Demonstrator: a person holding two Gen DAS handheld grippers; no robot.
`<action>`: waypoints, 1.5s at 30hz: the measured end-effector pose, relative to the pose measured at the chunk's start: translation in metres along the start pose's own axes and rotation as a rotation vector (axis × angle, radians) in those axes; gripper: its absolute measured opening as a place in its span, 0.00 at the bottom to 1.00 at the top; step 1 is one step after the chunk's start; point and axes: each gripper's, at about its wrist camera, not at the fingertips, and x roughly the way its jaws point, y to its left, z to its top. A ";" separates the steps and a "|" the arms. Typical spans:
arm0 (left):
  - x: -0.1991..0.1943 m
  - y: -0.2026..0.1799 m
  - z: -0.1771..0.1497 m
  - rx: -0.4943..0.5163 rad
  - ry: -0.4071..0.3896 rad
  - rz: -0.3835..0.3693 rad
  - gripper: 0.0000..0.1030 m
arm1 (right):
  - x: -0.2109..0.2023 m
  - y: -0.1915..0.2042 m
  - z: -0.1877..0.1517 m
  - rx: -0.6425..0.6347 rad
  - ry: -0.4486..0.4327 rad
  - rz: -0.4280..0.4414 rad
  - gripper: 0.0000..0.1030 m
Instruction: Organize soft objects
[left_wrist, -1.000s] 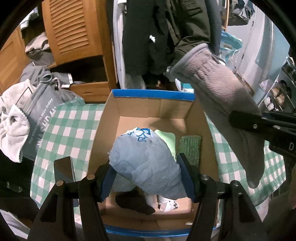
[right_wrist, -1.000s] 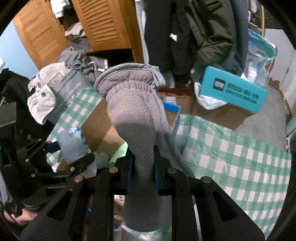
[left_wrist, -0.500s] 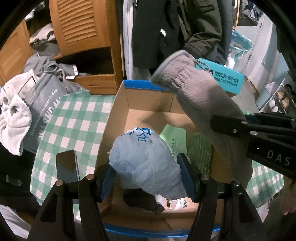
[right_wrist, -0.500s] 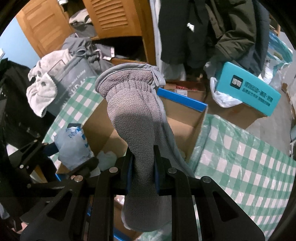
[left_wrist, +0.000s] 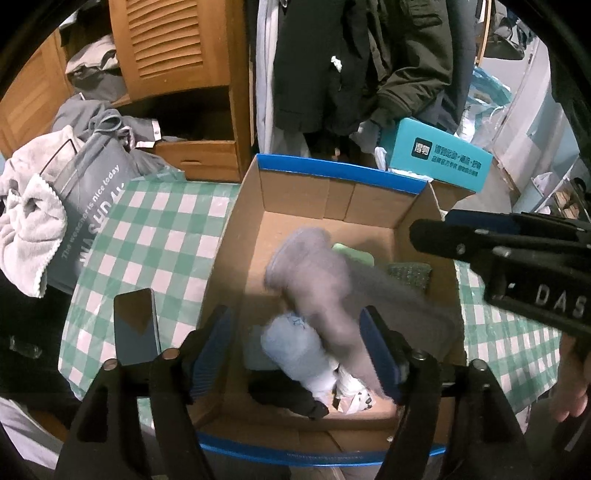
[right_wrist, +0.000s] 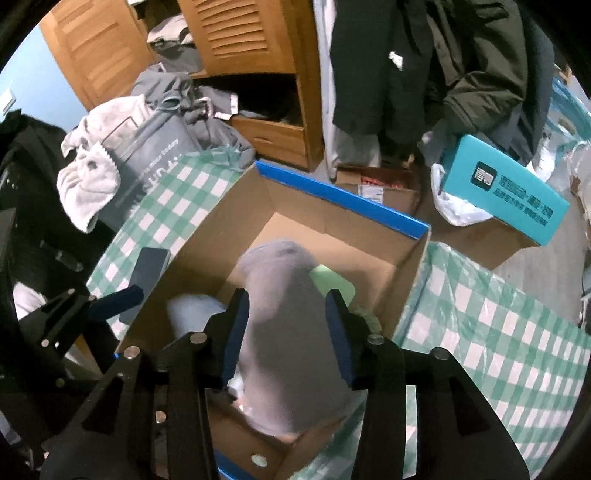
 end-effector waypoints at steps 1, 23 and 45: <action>-0.002 -0.001 0.000 0.000 -0.003 -0.002 0.78 | -0.002 -0.002 0.000 0.007 -0.003 0.000 0.43; -0.051 -0.041 0.000 0.078 -0.073 -0.016 0.84 | -0.088 -0.037 -0.034 0.086 -0.129 -0.029 0.63; -0.073 -0.083 0.002 0.150 -0.164 -0.003 0.86 | -0.138 -0.073 -0.082 0.098 -0.219 -0.119 0.64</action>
